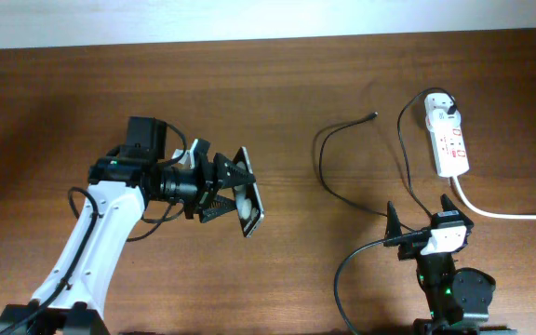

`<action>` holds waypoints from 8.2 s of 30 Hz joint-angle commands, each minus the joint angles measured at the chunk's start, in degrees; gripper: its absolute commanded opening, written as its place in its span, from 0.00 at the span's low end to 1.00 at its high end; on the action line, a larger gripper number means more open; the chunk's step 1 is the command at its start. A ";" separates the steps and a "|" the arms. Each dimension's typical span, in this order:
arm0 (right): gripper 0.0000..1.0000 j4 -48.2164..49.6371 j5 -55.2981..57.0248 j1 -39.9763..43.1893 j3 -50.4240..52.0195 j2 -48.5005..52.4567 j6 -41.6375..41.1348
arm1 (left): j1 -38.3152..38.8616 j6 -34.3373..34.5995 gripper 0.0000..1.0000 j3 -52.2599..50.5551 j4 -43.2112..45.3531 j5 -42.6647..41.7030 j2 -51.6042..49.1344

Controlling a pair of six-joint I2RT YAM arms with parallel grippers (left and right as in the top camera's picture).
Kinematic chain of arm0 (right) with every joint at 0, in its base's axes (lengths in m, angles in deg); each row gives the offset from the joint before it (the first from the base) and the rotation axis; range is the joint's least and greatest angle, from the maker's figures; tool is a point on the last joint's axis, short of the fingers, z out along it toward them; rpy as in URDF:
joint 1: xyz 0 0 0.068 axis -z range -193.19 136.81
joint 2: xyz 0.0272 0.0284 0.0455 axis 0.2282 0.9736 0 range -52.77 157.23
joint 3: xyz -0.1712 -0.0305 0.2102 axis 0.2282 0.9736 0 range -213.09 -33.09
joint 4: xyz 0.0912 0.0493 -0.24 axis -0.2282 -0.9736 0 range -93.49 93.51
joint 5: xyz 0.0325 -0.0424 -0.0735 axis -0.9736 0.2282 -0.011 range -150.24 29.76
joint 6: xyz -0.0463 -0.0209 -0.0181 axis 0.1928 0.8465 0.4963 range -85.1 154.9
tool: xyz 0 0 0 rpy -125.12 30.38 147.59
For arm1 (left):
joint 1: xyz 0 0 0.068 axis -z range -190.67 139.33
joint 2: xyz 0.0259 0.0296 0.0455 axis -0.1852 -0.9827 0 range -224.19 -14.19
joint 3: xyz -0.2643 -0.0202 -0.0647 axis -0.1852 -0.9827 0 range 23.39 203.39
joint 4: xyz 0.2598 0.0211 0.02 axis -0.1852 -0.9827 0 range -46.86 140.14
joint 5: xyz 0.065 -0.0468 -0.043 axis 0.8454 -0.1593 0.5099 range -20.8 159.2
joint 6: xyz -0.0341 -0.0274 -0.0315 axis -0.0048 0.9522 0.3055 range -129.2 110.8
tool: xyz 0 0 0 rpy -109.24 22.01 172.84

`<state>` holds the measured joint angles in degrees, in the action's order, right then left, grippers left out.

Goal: Plug charger to phone and switch on socket

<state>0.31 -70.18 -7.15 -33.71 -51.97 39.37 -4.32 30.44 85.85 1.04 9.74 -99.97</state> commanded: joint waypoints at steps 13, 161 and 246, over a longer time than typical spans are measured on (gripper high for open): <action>0.99 -0.42 0.50 0.46 0.31 -0.55 -0.22 | -0.11 12.24 0.65 0.22 3.50 -13.25 0.24; 0.14 21.88 2.10 -51.52 -41.42 78.38 -41.64 | -0.11 24.15 0.66 0.22 9.64 6.80 0.24; 0.04 18.47 -27.58 -39.82 -41.40 74.25 -113.66 | 7.91 55.71 0.16 -12.59 22.53 29.92 20.85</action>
<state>18.49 -95.75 -46.86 -74.89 22.72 -74.42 3.26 85.43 73.35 23.03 39.49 -78.88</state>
